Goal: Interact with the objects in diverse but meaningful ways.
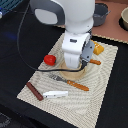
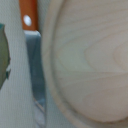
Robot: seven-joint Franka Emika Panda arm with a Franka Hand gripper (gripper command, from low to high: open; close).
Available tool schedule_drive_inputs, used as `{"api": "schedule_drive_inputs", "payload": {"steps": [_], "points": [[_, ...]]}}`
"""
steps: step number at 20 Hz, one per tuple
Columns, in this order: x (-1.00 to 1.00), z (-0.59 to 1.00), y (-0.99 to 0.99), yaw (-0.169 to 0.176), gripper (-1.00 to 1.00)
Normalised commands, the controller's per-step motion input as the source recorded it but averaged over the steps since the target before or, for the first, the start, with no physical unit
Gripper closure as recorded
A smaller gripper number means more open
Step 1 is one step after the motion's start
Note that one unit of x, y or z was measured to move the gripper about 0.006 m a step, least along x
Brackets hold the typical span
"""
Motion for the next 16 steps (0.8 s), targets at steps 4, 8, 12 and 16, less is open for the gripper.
{"api": "schedule_drive_inputs", "payload": {"steps": [4,8,12,16], "points": [[0.37,0.11,0.52,0.0,-1.0],[0.39,0.09,0.56,0.039,-1.0],[0.53,0.08,0.54,0.066,-1.0],[0.55,0.05,0.47,0.021,-1.0]]}}
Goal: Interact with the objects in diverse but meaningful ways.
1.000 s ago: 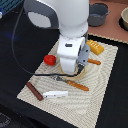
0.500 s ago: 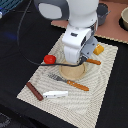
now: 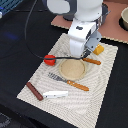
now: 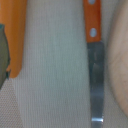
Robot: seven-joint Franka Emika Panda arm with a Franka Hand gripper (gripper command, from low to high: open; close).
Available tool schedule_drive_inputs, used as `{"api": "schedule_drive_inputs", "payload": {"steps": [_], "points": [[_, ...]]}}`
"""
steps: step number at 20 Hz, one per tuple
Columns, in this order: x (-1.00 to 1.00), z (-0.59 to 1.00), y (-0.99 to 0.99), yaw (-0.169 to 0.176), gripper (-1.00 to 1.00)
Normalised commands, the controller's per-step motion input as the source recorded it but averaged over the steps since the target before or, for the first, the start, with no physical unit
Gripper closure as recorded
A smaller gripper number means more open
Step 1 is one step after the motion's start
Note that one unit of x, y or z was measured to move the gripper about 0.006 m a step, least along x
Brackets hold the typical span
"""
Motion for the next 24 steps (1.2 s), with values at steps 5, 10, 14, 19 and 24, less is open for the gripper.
{"api": "schedule_drive_inputs", "payload": {"steps": [5,10,14,19,24], "points": [[0.56,0.03,0.36,-0.007,-1.0],[0.52,0.01,0.2,-0.036,-1.0],[0.46,0.0,0.3,-0.03,-1.0],[0.37,0.0,0.36,-0.014,-1.0],[0.16,0.0,0.48,0.0,-1.0]]}}
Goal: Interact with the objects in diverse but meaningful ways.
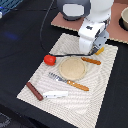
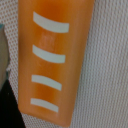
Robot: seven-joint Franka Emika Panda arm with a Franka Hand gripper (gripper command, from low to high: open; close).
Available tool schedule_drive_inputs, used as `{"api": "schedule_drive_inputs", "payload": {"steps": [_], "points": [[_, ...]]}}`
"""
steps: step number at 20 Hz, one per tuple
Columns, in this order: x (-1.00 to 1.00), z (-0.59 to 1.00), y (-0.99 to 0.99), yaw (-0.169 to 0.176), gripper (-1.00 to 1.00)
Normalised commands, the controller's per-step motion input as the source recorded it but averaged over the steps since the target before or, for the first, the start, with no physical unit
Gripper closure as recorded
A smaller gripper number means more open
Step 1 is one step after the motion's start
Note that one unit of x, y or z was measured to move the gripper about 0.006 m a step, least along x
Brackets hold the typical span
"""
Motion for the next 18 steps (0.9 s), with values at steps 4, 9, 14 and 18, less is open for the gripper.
{"api": "schedule_drive_inputs", "payload": {"steps": [4,9,14,18], "points": [[0.2,0.0,0.49,0.0,-1.0],[0.19,0.0,0.46,0.0,-1.0],[0.23,0.0,0.36,-0.004,-1.0],[0.17,-0.06,0.04,-0.039,-1.0]]}}
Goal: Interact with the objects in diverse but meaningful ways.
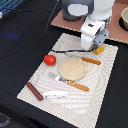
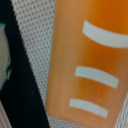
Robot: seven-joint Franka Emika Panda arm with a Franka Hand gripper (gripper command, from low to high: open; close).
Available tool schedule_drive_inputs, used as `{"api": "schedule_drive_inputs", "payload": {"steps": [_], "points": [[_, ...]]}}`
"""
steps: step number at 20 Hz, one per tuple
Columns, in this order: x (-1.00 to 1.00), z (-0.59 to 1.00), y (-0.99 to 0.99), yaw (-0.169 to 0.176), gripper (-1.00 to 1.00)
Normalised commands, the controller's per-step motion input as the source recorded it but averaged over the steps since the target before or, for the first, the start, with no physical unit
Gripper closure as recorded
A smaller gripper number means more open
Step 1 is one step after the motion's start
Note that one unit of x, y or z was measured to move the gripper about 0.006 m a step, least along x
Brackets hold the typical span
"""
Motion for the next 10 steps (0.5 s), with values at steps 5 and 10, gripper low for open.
{"api": "schedule_drive_inputs", "payload": {"steps": [5,10], "points": [[0.17,-0.1,0.0,-0.022,-1.0],[0.1,-0.17,0.0,-0.013,-1.0]]}}
